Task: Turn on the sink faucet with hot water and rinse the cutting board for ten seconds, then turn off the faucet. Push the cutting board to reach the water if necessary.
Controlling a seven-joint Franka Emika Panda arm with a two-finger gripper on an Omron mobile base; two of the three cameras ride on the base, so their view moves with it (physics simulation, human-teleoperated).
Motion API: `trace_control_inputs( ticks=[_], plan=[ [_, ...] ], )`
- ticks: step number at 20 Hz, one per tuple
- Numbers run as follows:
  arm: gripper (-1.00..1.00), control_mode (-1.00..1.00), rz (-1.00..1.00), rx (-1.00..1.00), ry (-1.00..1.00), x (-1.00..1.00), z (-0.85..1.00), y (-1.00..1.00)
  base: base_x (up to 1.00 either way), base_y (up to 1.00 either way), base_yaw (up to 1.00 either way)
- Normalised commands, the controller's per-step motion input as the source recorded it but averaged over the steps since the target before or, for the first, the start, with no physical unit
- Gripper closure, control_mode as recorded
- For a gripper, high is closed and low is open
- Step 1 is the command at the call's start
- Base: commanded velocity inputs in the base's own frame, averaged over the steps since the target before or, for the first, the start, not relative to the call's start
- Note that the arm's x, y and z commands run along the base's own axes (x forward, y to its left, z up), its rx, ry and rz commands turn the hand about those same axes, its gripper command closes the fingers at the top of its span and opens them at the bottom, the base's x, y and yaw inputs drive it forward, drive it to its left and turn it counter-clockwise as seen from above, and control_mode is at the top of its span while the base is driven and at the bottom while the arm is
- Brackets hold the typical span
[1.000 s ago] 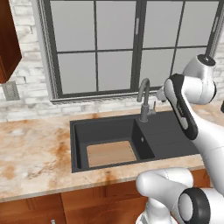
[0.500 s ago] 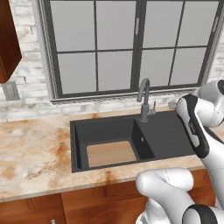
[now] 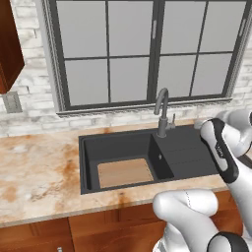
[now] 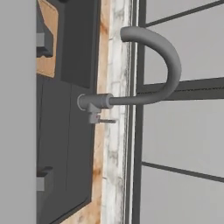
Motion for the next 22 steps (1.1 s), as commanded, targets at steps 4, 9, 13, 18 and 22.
trace_control_inputs(
  ticks=[4,9,13,18,22],
  plan=[
    [-1.0,-1.0,0.0,0.02,-0.07,0.22,-0.11,-0.25,0.0,0.0,0.0],
    [-1.0,-1.0,0.0,0.02,-0.02,0.28,-0.07,-0.13,0.0,0.0,0.0],
    [-1.0,-1.0,0.0,0.03,0.0,0.45,-0.05,-0.03,0.0,0.0,0.0],
    [-1.0,-1.0,0.0,0.01,0.0,0.49,-0.11,0.0,0.0,0.0,0.0],
    [-1.0,-1.0,0.0,0.03,0.0,0.45,-0.19,-0.03,0.0,0.0,0.0]
  ],
)
